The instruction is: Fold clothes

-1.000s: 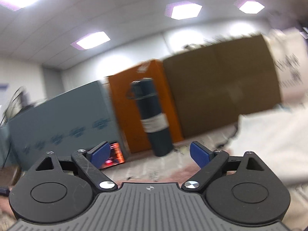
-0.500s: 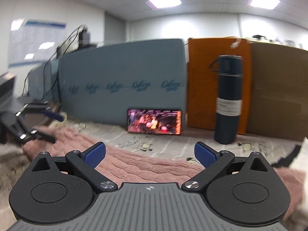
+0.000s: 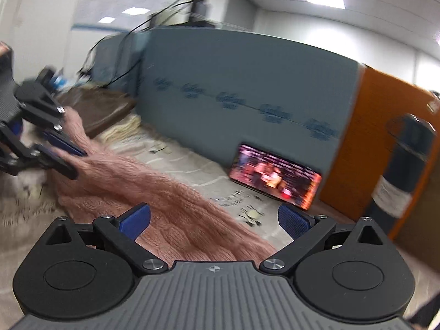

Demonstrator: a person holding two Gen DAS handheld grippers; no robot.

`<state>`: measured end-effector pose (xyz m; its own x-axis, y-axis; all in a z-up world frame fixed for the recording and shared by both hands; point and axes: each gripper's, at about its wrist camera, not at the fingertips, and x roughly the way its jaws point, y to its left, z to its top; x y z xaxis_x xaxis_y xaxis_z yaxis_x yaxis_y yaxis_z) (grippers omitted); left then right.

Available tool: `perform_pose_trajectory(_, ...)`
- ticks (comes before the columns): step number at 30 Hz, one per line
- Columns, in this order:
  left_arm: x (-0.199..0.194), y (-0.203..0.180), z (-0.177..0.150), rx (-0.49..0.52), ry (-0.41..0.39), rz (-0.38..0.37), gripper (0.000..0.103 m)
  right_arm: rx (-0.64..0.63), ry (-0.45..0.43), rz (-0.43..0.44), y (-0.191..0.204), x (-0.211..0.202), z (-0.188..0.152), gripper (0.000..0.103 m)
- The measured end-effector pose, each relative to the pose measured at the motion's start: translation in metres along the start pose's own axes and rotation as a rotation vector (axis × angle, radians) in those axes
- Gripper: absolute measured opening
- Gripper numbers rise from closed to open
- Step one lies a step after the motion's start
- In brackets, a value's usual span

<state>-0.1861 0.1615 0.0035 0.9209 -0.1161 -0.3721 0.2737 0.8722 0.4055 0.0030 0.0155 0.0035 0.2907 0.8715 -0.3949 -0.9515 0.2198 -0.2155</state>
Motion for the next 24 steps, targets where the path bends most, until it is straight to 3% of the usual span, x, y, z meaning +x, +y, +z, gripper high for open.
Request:
perform_pose_trajectory(5,-0.014,-0.036,-0.003,0.112,-0.019,0.035,0.014,-0.117,0.064,0.116,0.021,0.012,0.013,0.096)
perform_pose_trajectory(7,-0.015,-0.039,-0.005,0.121,-0.017,0.046,0.014,-0.157,0.093,0.167,0.03,0.016,0.018,0.074)
perform_pose_trajectory(8,-0.017,-0.039,-0.005,0.113,-0.023,0.049,0.014,-0.178,0.107,0.193,0.034,0.018,0.02,0.045)
perform_pose_trajectory(9,-0.019,-0.039,-0.006,0.101,-0.03,0.05,0.014,-0.171,0.116,0.209,0.036,0.015,0.02,0.028)
perform_pose_trajectory(11,-0.023,-0.037,-0.007,0.089,-0.043,0.052,0.014,-0.154,0.133,0.239,0.041,0.008,0.019,0.016)
perform_pose_trajectory(19,-0.053,-0.036,-0.009,0.074,-0.091,0.016,0.014,-0.175,0.061,0.226,0.077,-0.061,0.014,0.01)
perform_pose_trajectory(24,-0.062,-0.048,-0.018,0.064,-0.038,-0.05,0.014,-0.048,0.032,0.318,0.099,-0.087,-0.01,0.009)
